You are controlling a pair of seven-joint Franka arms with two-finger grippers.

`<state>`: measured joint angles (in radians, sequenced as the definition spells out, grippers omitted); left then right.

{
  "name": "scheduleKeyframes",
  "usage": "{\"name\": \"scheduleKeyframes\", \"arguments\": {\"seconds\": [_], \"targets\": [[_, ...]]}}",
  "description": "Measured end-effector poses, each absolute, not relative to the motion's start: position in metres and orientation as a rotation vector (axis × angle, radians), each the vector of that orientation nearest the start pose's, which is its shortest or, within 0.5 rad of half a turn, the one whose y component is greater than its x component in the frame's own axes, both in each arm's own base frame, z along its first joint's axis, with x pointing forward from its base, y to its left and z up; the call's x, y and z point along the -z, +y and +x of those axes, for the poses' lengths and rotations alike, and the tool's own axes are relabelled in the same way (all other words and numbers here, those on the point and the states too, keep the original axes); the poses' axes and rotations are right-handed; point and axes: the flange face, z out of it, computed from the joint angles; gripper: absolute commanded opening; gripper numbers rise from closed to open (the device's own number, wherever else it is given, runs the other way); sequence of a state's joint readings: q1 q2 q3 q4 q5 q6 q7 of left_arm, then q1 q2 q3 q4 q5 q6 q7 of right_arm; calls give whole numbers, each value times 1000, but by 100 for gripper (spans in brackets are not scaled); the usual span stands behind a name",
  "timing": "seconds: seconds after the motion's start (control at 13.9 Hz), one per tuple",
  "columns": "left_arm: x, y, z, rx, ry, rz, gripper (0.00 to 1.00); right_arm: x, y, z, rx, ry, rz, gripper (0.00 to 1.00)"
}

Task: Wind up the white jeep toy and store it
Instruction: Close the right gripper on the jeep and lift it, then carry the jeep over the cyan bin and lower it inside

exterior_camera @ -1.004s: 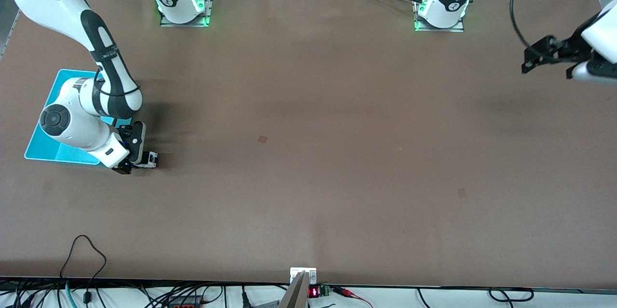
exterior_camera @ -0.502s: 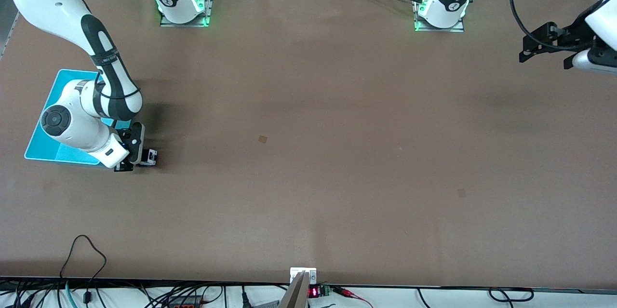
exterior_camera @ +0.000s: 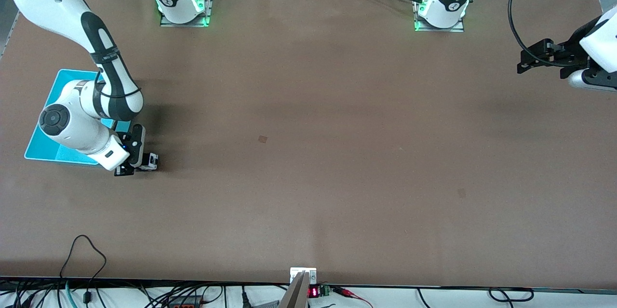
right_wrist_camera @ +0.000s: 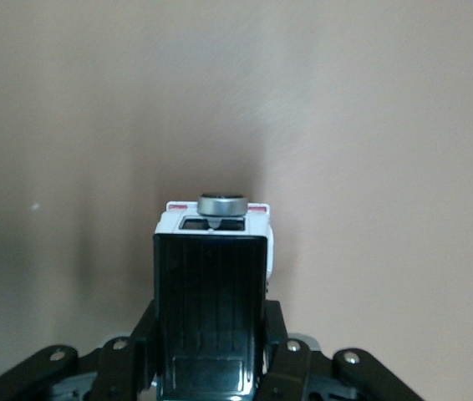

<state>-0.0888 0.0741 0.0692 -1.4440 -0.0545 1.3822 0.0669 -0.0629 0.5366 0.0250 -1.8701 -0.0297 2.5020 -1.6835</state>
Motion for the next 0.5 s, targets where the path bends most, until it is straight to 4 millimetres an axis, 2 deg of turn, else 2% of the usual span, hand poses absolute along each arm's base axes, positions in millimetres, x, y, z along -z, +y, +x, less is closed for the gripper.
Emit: {"name": "scheduleKeyframes", "arguments": {"seconds": [0.14, 0.22, 0.29, 0.5], "targets": [[-627, -20, 557, -215, 149, -3183, 100, -271, -16, 659, -161, 2238, 2030, 0], [-627, -19, 557, -214, 148, -3183, 100, -293, -17, 661, -203, 2194, 2056, 0], [-627, -19, 557, -214, 148, -3183, 100, -306, -19, 661, -221, 2155, 2094, 0], [-626, -21, 560, -200, 151, -3183, 100, -345, -33, 653, -210, 1934, 2335, 0]]}}
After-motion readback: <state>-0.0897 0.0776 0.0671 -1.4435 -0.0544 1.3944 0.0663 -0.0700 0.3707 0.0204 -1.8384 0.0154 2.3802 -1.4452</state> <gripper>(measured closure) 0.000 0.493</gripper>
